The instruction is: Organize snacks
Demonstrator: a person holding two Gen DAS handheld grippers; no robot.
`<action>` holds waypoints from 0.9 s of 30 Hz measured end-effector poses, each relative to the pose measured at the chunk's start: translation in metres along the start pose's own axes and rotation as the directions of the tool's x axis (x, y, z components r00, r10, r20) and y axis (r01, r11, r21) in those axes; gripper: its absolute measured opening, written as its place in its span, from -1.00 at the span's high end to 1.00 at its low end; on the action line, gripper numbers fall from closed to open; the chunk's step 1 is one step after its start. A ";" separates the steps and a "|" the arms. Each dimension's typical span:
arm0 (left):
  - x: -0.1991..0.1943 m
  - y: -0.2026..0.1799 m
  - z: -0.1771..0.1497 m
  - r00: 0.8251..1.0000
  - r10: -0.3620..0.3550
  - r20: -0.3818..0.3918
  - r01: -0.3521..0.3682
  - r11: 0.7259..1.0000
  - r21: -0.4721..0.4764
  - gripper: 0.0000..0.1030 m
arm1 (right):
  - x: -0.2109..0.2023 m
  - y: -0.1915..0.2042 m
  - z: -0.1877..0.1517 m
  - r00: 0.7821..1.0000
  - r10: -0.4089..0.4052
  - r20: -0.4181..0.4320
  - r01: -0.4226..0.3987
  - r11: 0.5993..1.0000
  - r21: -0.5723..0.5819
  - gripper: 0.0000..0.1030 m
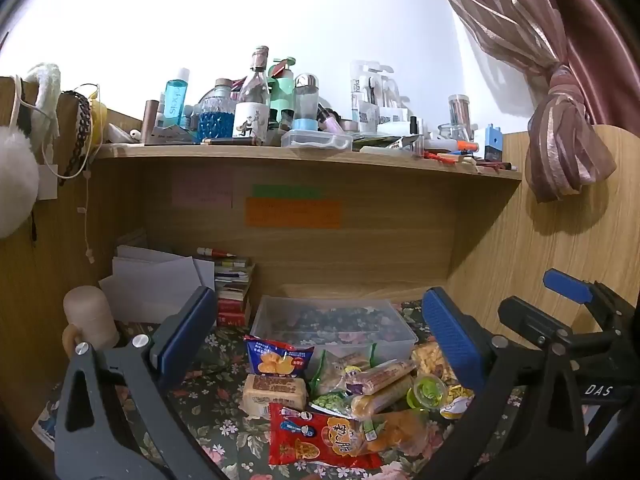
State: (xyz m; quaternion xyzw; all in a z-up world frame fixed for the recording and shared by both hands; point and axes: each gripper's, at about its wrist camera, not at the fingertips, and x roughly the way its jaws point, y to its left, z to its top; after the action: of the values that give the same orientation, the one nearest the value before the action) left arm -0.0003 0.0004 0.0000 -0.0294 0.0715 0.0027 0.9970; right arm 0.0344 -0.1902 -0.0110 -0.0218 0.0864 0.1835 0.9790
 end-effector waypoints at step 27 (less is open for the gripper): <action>0.008 0.002 -0.008 1.000 -0.004 -0.028 0.005 1.000 0.007 -1.00 | 0.000 0.001 0.000 1.000 0.005 -0.003 -0.005 1.000 0.014 -1.00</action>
State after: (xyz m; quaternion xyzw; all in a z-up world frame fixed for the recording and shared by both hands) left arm 0.0061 0.0024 -0.0088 -0.0261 0.0853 -0.0002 0.9960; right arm 0.0341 -0.1895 -0.0110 -0.0150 0.0894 0.1851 0.9785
